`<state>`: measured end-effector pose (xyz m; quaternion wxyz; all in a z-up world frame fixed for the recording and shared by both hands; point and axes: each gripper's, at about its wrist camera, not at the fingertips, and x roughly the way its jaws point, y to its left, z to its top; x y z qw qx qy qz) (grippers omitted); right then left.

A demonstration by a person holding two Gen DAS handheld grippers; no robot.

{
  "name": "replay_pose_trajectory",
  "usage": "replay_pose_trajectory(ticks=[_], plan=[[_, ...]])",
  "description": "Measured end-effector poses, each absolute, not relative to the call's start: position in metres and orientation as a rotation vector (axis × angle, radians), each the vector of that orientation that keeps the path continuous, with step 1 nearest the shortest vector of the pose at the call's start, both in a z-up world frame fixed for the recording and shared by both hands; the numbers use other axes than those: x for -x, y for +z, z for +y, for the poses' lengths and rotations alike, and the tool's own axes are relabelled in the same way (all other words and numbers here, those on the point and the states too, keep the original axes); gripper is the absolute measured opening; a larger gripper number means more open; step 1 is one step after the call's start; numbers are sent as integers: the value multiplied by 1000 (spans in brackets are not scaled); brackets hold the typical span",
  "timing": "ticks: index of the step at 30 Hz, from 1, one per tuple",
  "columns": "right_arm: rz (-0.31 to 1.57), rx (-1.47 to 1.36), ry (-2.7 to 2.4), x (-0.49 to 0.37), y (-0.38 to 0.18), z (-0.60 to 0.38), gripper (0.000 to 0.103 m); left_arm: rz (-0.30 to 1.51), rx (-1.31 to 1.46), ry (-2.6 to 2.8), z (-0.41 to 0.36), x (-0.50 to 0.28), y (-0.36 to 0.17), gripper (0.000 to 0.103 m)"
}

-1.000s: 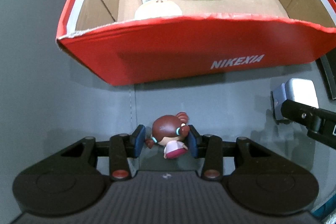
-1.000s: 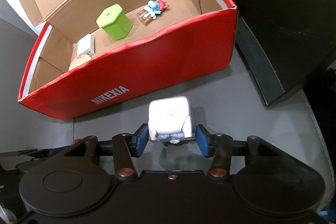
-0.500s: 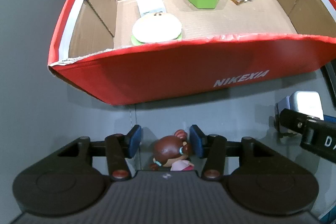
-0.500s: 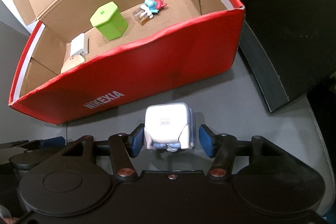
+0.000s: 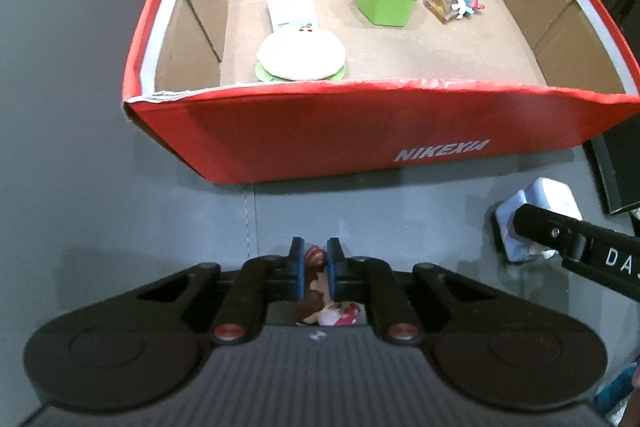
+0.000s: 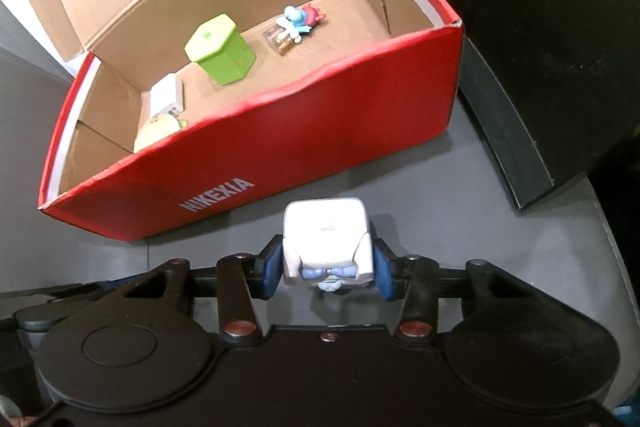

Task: Organize objects
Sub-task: 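Lift the doll with the left tool while the right tool lifts the cube charger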

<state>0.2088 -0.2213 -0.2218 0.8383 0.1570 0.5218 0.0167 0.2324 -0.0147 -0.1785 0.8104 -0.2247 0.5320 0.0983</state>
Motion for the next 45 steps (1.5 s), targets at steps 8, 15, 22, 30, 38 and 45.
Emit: replay_pose_trajectory(ticks=[8,15,22,30,38,45], plan=[[1102,-385,30,-200,-217,-229,44,1124,499,192,-13,-224,-173,10],[1089,-389,28,-198,-211,-230,44,1139,506,165,-14,-223,-174,11],[1109,-384,15,-199,-217,-229,44,1171,528,134,-12,-229,-179,49],[1120,-377,9,-199,-219,-229,44,1165,518,114,-15,-224,-181,55],[1123,-372,6,-198,-220,-229,44,1177,484,97,-21,-221,-188,55],[1130,-329,15,-201,-223,-221,47,1166,467,128,-23,-217,-197,54]])
